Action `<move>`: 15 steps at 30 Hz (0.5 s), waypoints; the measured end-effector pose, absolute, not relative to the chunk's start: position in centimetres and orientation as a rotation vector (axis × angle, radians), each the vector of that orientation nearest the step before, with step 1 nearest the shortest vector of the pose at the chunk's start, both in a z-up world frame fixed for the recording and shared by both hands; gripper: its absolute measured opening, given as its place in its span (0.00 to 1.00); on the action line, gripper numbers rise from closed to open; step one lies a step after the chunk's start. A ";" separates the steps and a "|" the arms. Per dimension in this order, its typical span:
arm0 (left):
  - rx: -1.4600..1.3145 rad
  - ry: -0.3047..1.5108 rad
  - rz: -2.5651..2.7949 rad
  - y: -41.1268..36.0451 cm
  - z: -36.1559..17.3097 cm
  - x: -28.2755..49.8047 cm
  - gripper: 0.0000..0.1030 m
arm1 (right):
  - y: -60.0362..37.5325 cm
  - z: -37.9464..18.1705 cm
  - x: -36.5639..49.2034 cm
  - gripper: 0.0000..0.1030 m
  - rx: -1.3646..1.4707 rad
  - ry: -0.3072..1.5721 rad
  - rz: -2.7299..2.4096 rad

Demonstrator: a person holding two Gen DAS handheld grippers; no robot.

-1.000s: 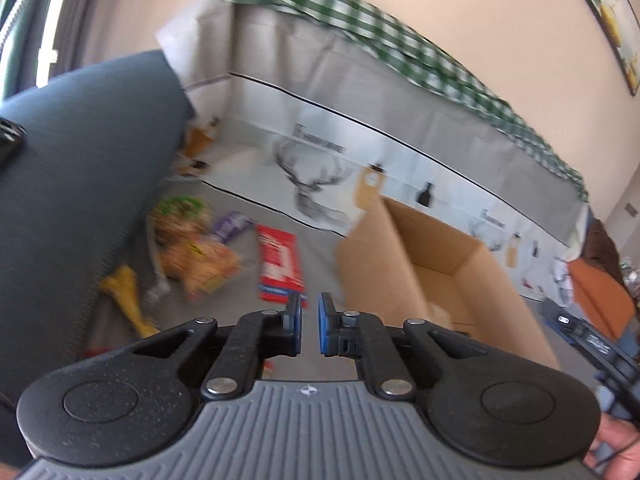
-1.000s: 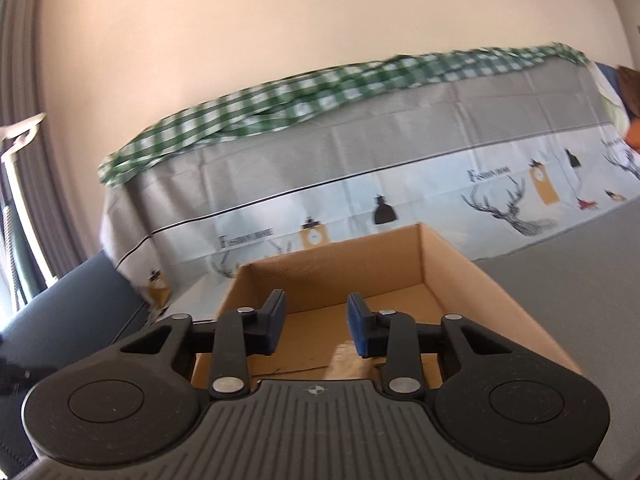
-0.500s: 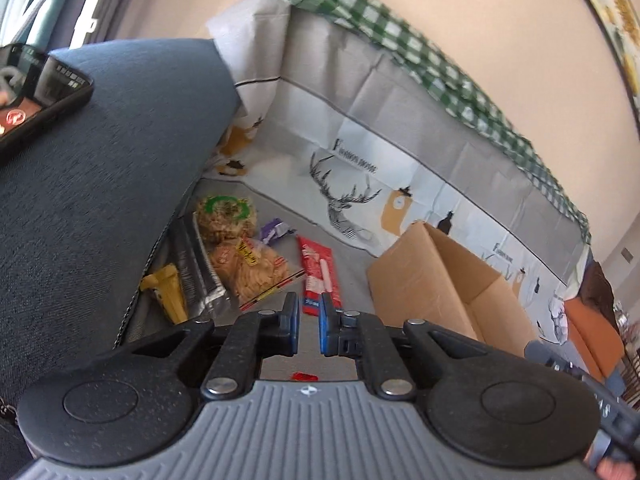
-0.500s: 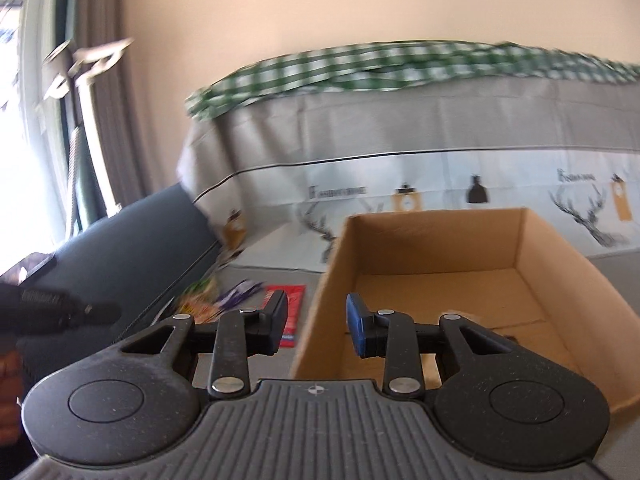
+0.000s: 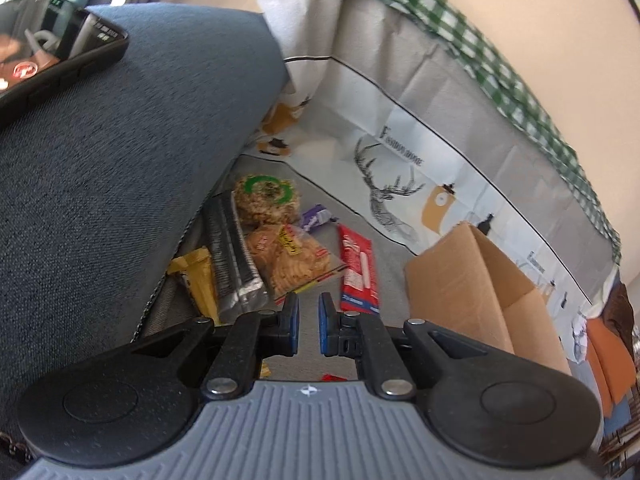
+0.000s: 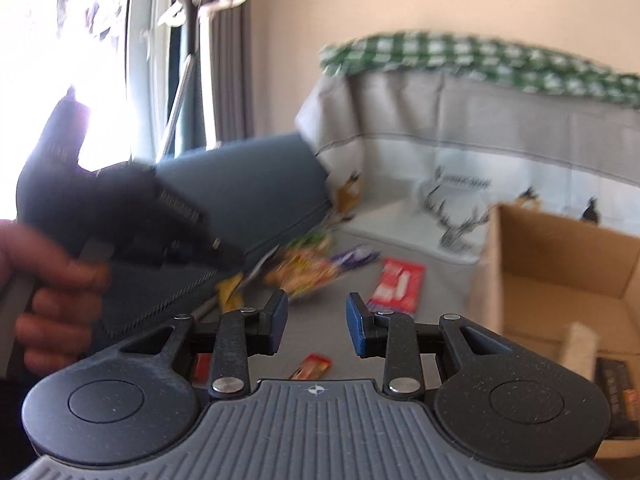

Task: Organize snacks
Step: 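Move both grippers back from the box to the snack pile, then grasp the small red-and-gold bar with the right gripper while the left grasps the purple pouch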

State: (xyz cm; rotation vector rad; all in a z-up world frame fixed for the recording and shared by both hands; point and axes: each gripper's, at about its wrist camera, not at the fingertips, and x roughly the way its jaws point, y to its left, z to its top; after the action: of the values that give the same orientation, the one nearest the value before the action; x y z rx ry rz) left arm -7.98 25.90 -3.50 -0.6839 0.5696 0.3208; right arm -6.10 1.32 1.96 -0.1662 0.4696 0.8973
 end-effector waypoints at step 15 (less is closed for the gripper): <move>-0.566 0.653 0.527 26.0 -4.9 -4.1 0.41 | 6.6 -3.6 -2.3 0.55 -0.175 0.772 0.905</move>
State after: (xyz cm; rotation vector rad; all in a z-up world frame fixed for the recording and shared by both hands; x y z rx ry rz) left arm -4.12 26.05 -4.91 -0.5657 0.6535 0.5265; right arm -2.26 6.59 -3.57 -0.1749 0.7719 0.9046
